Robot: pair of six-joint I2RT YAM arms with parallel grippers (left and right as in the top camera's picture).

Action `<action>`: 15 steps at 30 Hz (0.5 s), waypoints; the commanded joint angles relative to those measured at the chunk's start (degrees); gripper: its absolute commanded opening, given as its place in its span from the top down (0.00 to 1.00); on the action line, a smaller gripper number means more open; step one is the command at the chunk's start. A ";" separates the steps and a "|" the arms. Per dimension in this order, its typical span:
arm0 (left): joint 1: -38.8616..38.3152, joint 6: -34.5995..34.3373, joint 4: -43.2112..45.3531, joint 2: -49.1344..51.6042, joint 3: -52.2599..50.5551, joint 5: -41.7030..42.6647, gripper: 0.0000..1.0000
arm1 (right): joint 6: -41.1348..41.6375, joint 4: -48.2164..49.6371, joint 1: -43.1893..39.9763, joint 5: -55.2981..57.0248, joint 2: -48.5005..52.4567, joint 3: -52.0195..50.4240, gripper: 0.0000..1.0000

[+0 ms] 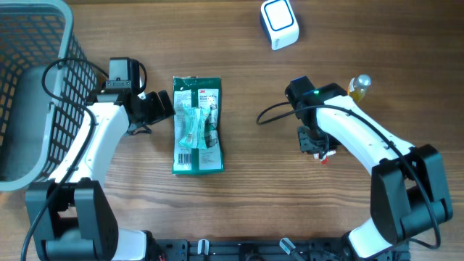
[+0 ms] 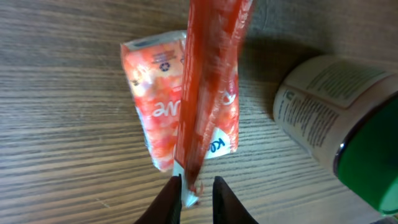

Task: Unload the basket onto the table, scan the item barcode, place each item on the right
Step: 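Move the red tube right and lower it onto the table, then release the red tube and move right gripper to the gloves pack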

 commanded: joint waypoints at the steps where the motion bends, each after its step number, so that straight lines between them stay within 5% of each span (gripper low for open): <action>1: 0.07 0.48 0.04 0.44 -0.15 -0.13 0.00 | -0.31 1.90 -0.24 1.40 0.72 -1.03 0.57; 9: 0.07 0.48 0.04 0.44 -0.15 -0.13 0.00 | -0.13 7.76 -0.20 -7.15 0.68 2.58 0.55; 15: 0.07 0.48 0.04 0.44 -0.15 -0.13 0.00 | -0.17 19.61 -0.13 -37.46 0.70 5.22 0.48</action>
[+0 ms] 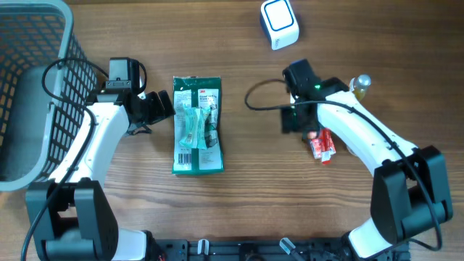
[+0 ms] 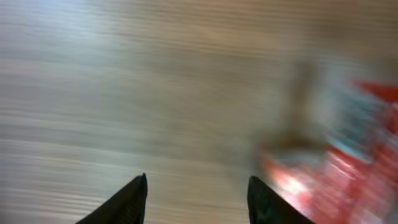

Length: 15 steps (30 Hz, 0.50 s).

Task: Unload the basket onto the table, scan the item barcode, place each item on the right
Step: 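Release the red tube and move right gripper to the gloves pack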

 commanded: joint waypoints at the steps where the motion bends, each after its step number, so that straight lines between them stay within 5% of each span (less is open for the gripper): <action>1: 0.07 0.46 0.00 0.44 -0.15 -0.13 0.00 | 0.22 7.63 -0.04 -25.33 0.70 0.33 0.48; 10: 0.07 0.46 0.00 0.44 -0.15 -0.13 0.00 | 19.32 27.91 5.16 -28.22 0.72 -5.40 0.49; 15: 0.07 0.46 0.02 0.44 -0.15 -0.13 0.00 | 23.45 32.70 11.32 -17.64 0.72 -6.45 0.48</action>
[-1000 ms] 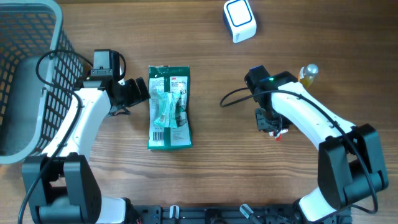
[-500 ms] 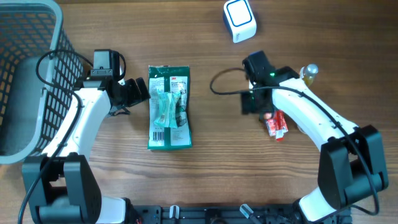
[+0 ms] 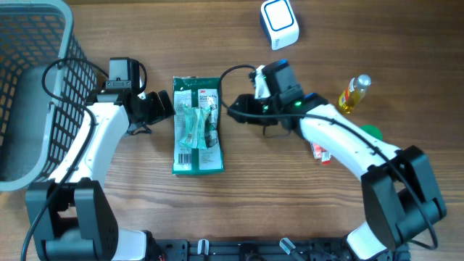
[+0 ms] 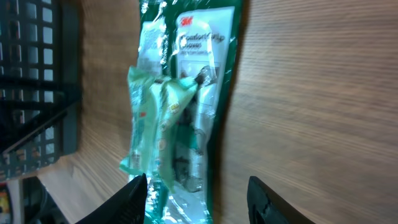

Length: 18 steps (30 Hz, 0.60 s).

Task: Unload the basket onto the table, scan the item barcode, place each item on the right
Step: 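Release the red tube and move right gripper to the gloves pack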

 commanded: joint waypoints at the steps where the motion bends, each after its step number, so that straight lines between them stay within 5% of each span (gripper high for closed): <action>1: 0.07 0.35 0.20 0.44 -0.15 -0.09 0.00 | 4.98 0.96 4.39 8.28 0.72 -0.90 0.48; 4: 0.07 -0.26 2.67 0.44 -0.15 1.27 0.00 | 3.96 1.18 7.76 11.67 0.72 -0.90 0.52; 8: 0.07 -0.94 1.92 0.42 -0.15 13.05 0.00 | 3.93 2.08 9.05 12.04 0.72 -0.90 0.52; 9: 0.04 -0.94 1.62 0.42 -0.15 13.05 0.18 | 3.93 2.21 9.01 12.07 0.72 -0.90 0.52; 10: 0.00 -0.94 1.03 0.44 -0.15 13.03 0.64 | 3.91 2.38 8.92 12.04 0.72 -0.90 0.52; 12: -0.28 -0.96 -0.31 0.44 -0.15 13.25 0.96 | 3.93 2.69 8.90 12.04 0.72 -0.90 0.52; 18: -4.46 2.05 0.13 0.66 -1.77 13.46 0.90 | 3.74 3.17 8.13 10.45 0.72 -0.90 0.51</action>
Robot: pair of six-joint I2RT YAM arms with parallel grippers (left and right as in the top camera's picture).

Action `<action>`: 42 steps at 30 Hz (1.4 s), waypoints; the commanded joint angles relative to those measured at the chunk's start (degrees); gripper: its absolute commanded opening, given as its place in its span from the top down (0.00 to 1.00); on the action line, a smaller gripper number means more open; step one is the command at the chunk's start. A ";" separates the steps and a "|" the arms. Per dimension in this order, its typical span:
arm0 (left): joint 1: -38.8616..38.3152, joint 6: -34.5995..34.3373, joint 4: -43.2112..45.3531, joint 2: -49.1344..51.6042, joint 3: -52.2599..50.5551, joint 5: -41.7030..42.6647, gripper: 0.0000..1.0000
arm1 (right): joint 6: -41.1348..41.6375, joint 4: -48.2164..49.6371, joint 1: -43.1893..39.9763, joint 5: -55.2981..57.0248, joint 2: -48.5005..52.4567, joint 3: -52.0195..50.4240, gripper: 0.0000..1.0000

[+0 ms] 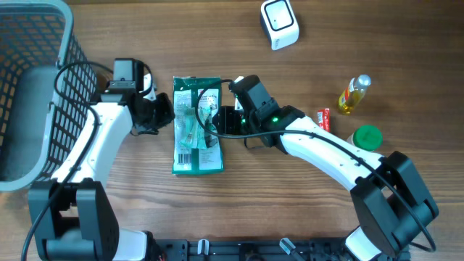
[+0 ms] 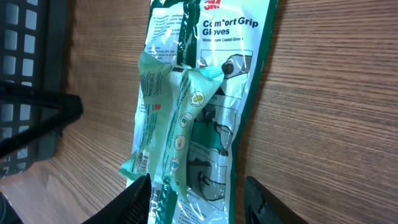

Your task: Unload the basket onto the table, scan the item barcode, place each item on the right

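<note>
A green "Comfort Grip Gloves" packet [image 1: 197, 125] lies flat on the wooden table, its barcode near the lower left corner [image 1: 185, 156]. My right gripper [image 1: 222, 122] is open at the packet's right edge. In the right wrist view the packet [image 2: 199, 106] fills the middle, and the right gripper [image 2: 198, 186] has its fingers spread over the packet's lower right part. My left gripper [image 1: 161, 114] sits just off the packet's left edge; its jaw state is unclear. The white scanner [image 1: 279, 24] stands at the far edge.
A grey wire basket [image 1: 36, 87] fills the far left. On the right side lie a red sachet [image 1: 323, 118], a yellow bottle [image 1: 349, 94] and a green-capped container [image 1: 366, 136]. Bare wood lies between the packet and the scanner.
My right gripper has moved further left, from beside the packet to its right edge, still open. The left gripper has shifted slightly closer to the packet's left edge.
My right gripper was shut on the red sachet near the bottle at the right. Then it was open and the sachet lay on the table. Then it stood near the green packet, and now it is open over the packet's right side.
</note>
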 commanded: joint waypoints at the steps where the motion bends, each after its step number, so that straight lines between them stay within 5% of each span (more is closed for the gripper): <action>1: -3.37 2.03 1.92 0.87 -2.25 1.31 0.88 | 0.00 1.11 -1.03 -2.03 0.72 -0.79 0.51; 6: -5.49 2.03 2.91 3.78 -2.82 1.27 0.77 | -0.66 5.22 -1.20 -7.15 3.34 -0.81 0.45; 17: -5.53 2.01 2.51 5.03 -2.84 -1.95 0.78 | 5.31 22.25 -1.09 -12.22 14.80 -0.79 0.47; 27: -5.53 2.01 7.48 5.03 -7.43 -1.95 0.78 | 8.68 25.20 0.70 -11.93 18.49 -0.79 0.54; 30: -5.53 2.01 7.54 5.03 -7.54 -1.95 0.78 | 8.68 25.22 1.07 -11.45 18.49 -0.79 0.73; 32: -5.53 2.01 7.52 5.03 -7.54 -1.92 0.82 | 8.63 25.24 1.07 -11.26 18.49 -0.79 0.95; 39: -5.49 2.01 4.22 1.01 -5.05 -0.70 0.85 | 8.04 24.79 0.02 -14.32 12.72 -0.76 0.96; 42: -5.49 2.01 3.61 -2.89 -3.74 4.90 0.78 | 6.34 17.97 -1.03 -13.64 8.85 -0.76 0.96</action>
